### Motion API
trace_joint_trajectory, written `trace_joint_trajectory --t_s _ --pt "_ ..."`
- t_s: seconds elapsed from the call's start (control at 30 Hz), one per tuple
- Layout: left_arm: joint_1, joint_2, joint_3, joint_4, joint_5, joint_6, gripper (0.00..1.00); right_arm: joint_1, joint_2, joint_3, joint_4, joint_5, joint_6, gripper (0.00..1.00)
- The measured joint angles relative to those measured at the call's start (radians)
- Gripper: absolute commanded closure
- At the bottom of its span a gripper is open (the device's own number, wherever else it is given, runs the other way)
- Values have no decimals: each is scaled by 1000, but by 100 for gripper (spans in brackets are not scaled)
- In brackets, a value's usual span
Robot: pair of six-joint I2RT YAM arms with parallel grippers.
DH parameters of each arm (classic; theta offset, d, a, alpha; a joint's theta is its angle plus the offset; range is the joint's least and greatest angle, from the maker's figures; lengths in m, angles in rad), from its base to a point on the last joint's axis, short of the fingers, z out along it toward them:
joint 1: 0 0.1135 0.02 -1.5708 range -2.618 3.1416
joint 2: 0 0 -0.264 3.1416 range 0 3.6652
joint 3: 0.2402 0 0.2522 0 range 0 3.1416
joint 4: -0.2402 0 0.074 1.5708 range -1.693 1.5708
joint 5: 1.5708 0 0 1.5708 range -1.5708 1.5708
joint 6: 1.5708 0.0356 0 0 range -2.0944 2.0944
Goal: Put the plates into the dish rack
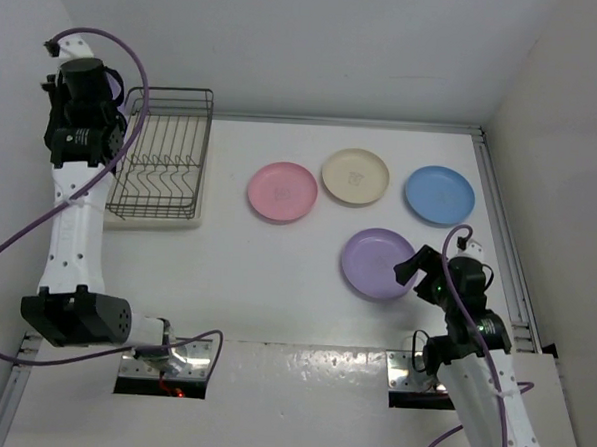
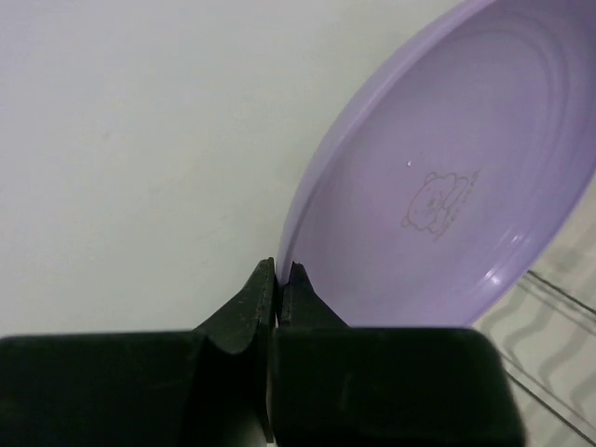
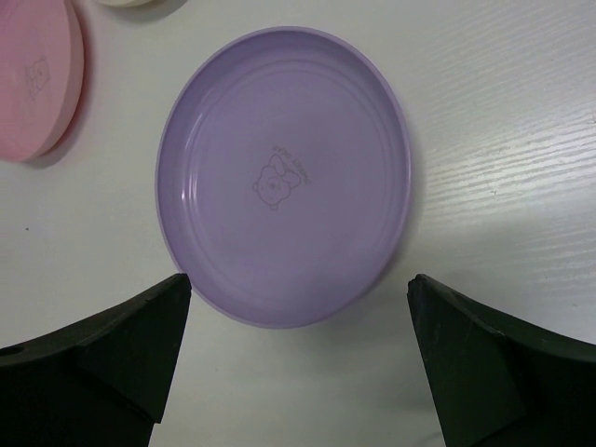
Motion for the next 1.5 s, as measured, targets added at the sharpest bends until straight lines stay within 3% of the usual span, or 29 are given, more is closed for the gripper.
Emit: trace_joint_trajectory --t_s 0.2,0.4,0.77,0.93,1.17,1.5 --pt "62 6 -200 242 -248 64 100 0 -34 -24 -1 10 1 0" --pt "68 37 -309 405 -360 103 100 0 -12 -26 -1 16 -21 0" --pt "60 52 -411 431 -308 35 100 0 139 79 7 6 -56 0" --pt "46 52 -440 483 -237 66 100 0 130 92 13 7 -56 0" --pt "40 63 -592 642 -219 183 100 0 99 92 -7 20 -58 0" --pt "25 85 -628 708 -211 198 100 0 98 93 -10 23 -60 0"
